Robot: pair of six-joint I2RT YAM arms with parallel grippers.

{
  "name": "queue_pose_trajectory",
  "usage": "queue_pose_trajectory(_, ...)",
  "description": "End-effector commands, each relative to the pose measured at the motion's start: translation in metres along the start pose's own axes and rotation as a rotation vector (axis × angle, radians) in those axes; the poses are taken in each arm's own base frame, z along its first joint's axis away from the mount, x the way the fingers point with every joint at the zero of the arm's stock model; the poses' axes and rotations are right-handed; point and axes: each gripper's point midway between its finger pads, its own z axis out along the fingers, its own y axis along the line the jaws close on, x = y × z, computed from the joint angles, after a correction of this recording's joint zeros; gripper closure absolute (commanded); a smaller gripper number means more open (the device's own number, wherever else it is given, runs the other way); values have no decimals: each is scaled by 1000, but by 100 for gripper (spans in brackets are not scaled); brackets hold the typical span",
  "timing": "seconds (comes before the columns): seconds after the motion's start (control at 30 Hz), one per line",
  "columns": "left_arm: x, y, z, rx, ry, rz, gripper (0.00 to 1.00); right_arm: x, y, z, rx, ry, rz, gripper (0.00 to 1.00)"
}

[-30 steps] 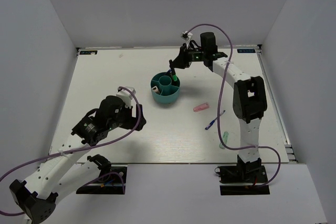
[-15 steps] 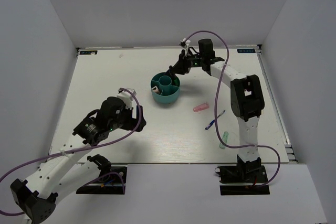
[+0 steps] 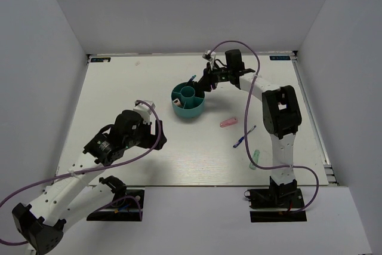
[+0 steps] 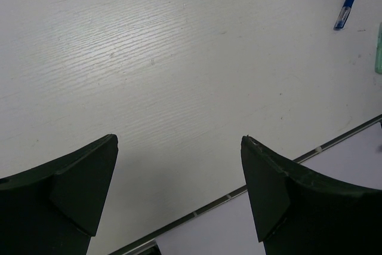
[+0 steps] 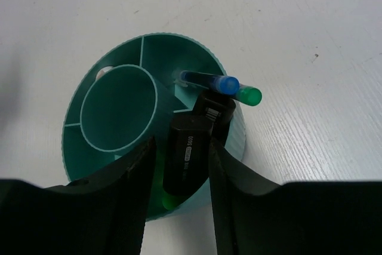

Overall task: Sort the stationery into containers
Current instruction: Place the stationery into the container, then grab a piece of stationery with the right arm

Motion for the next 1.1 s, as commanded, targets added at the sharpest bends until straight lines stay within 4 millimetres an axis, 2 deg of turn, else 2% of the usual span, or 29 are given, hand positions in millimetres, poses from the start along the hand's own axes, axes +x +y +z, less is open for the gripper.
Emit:
queue_pose_trajectory(0.0, -9, -4, -1, 16, -23, -3, 6, -40, 24, -18, -13, -40, -95, 54)
queue_pose_trajectory(0.2, -15, -8, -3, 24, -22, -5, 7, -45, 38, -32, 15, -26, -84, 46)
queue_pose_trajectory(0.3, -22, -9, -7, 24, -28, 6, 7, -55, 50, -44, 36, -28, -100, 43)
queue_pose_trajectory(0.33, -24, -10, -10, 26, -28, 14, 7, -51, 52, -47, 41, -16, -80, 43)
queue_pose_trajectory(0.37, -25, -14, -12, 46, -24, 23, 10, -58, 60, -55, 50, -22, -109, 42)
queue_pose_trajectory(0.4, -26, -14, -12, 46, -19, 31, 12, -53, 60, -60, 79, 4, -91, 42)
queue_pose_trajectory(0.43, -28, -16, -15, 54, -13, 35, 24, -46, 62, -64, 90, 31, -85, 42)
queue_pose_trajectory(0.47, -28, -17, -14, 56, -1, 39, 39, -53, 74, -75, 104, 28, -116, 42)
queue_pose_trajectory(0.5, -32, -18, -16, 57, 0, 58, 81, -32, 76, -82, 108, 94, -123, 44)
queue_pose_trajectory(0.53, -30, -17, -18, 53, 10, 66, 95, -27, 78, -85, 107, 103, -154, 47)
queue_pose_trajectory(0.57, -30, -17, -17, 49, 18, 70, 100, -12, 96, -95, 83, 160, -114, 51)
queue_pose_trajectory(0.6, -30, -16, -16, 49, 24, 101, 100, -4, 98, -103, 58, 191, -257, 56)
queue_pose_trajectory(0.63, -28, -13, -15, 40, 27, 110, 100, 7, 108, -108, 29, 222, -294, 67)
queue_pose_trajectory(0.67, -29, -10, -13, 23, 25, 121, 99, 37, 130, -120, -29, 318, -236, 73)
queue_pose_trajectory(0.7, -22, -5, -9, 8, 40, 133, 90, 60, 132, -125, -95, 362, -429, 81)
queue_pose_trajectory(0.73, -21, -3, -6, 7, 38, 140, 73, 68, 138, -132, -109, 386, -488, 86)
queue_pose_trajectory(0.77, -19, 3, -3, -21, 39, 142, 33, 83, 129, -140, -102, 459, -599, 86)
queue_pose_trajectory(0.8, -8, 12, 4, -40, 60, 127, 18, 105, 133, -145, -140, 496, -677, 84)
queue_pose_trajectory(0.83, -12, 14, 9, -35, 39, 123, 6, 113, 127, -148, -137, 536, -730, 79)
queue_pose_trajectory(0.87, -4, 14, 11, -11, 68, 103, 0, 120, 120, -152, -158, 580, -819, 67)
queue_pose_trajectory(0.9, 7, 24, 16, -35, 96, 86, 0, 128, 117, -154, -169, 620, -826, 63)
queue_pose_trajectory(0.93, 8, 27, 19, -45, 97, 80, 0, 126, 112, -153, -199, 628, -867, 61)
queue_pose_trajectory(0.97, 10, 30, 19, -60, 98, 81, 0, 117, 108, -151, -204, 628, -892, 57)
queue_pose_trajectory(1.0, 17, 33, 23, -66, 112, 82, 0, 126, 110, -153, -244, 654, -857, 57)
queue_pose_trajectory(1.03, 15, 34, 23, -69, 94, 81, 0, 119, 103, -149, -244, 654, -868, 55)
queue_pose_trajectory(1.07, 15, 35, 23, -69, 78, 76, 0, 124, 99, -146, -251, 661, -862, 54)
